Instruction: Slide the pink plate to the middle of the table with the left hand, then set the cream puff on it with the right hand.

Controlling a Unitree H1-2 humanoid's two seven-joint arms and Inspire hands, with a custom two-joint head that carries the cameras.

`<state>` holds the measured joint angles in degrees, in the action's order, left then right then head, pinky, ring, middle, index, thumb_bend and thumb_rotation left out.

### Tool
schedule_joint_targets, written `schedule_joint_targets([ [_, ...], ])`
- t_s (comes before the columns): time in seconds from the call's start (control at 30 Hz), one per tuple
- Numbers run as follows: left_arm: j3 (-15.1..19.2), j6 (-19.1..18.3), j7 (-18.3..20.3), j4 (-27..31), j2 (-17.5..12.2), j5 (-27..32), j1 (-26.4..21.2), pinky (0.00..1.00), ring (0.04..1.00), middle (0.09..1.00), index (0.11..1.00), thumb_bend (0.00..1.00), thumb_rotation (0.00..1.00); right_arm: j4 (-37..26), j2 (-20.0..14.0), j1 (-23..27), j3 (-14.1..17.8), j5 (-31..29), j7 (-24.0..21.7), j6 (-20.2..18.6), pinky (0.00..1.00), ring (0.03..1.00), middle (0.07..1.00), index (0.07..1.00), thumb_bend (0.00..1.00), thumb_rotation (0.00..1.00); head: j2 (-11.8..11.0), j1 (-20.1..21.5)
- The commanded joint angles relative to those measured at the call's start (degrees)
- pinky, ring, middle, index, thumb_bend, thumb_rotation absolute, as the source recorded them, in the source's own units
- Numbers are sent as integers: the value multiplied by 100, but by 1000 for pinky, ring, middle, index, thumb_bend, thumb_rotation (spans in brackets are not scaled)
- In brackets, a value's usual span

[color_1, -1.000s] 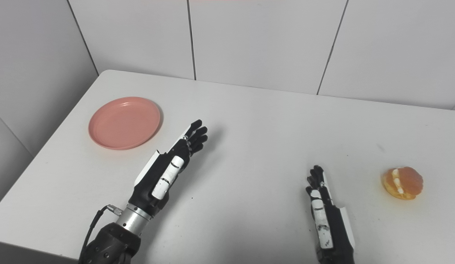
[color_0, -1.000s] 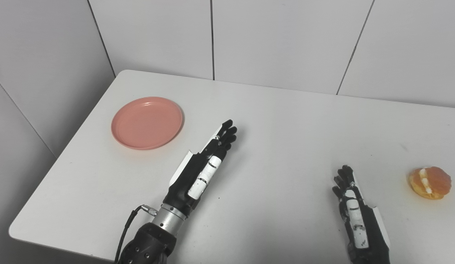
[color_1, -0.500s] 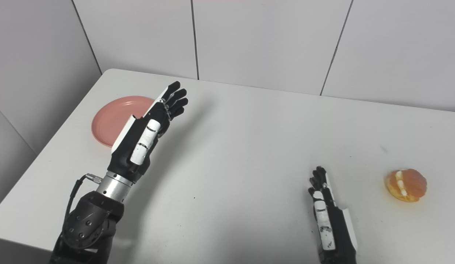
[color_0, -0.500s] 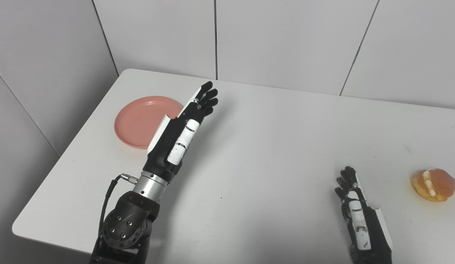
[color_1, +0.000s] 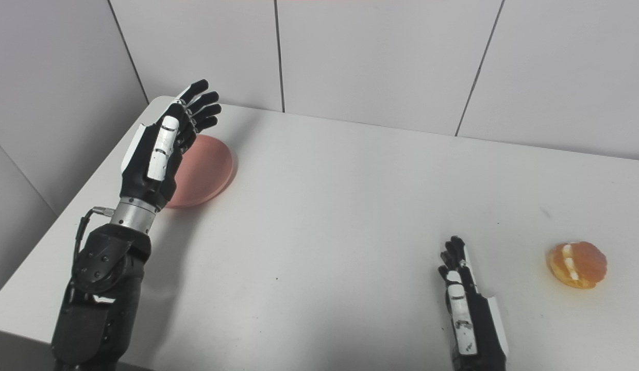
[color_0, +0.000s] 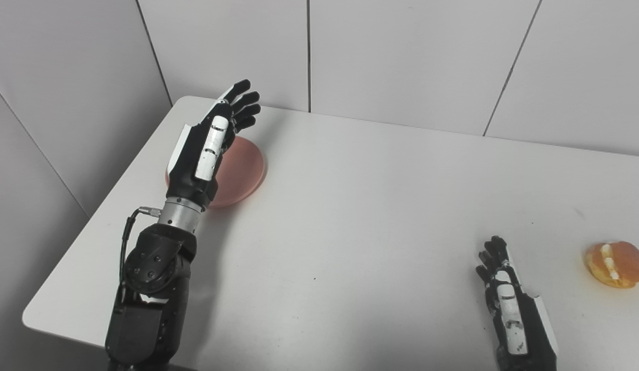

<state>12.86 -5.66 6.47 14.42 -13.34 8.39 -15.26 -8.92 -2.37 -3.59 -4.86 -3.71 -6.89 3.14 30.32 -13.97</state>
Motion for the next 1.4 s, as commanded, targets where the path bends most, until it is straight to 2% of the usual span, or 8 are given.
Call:
schedule_joint_targets([
  [0.0,134,-63,-115,16,-198,100,-317,860,864,880,867,393,1000,72,-22,-95,55,-107,-30,-42,1000,1000,1000,1000,233,1000,-7,-16],
  [0.2,361,-276,-275,-275,-395,181,-632,822,853,858,853,383,1000,91,-38,-100,59,-205,-62,18,1000,1000,1000,1000,229,1000,-39,-62],
  [0.37,562,-200,-285,-832,-663,238,-897,810,860,872,862,378,1000,103,-33,-103,71,-182,-29,44,1000,1000,1000,1000,222,1000,-96,-101],
  [0.53,731,-95,-288,-1385,-902,272,-1116,839,867,868,855,357,1000,92,-45,-103,76,-148,-12,44,1000,1000,1000,1000,219,1000,-111,-120],
  [0.8,959,134,-320,-2084,-1164,406,-1345,837,861,859,854,382,1000,88,-54,-114,100,-153,-9,46,1000,1000,1000,1000,210,1000,-119,-154],
  [1.13,1151,99,-102,-2752,-1326,997,-1526,831,845,848,842,376,1000,111,-73,-104,128,-198,-36,53,1000,1000,1000,1000,202,1000,-104,-165],
  [1.37,1244,69,-67,-2990,-1342,1246,-1455,803,853,863,850,361,974,87,-99,-109,124,-162,-35,33,1000,1000,1000,1000,195,1000,-63,-168],
])
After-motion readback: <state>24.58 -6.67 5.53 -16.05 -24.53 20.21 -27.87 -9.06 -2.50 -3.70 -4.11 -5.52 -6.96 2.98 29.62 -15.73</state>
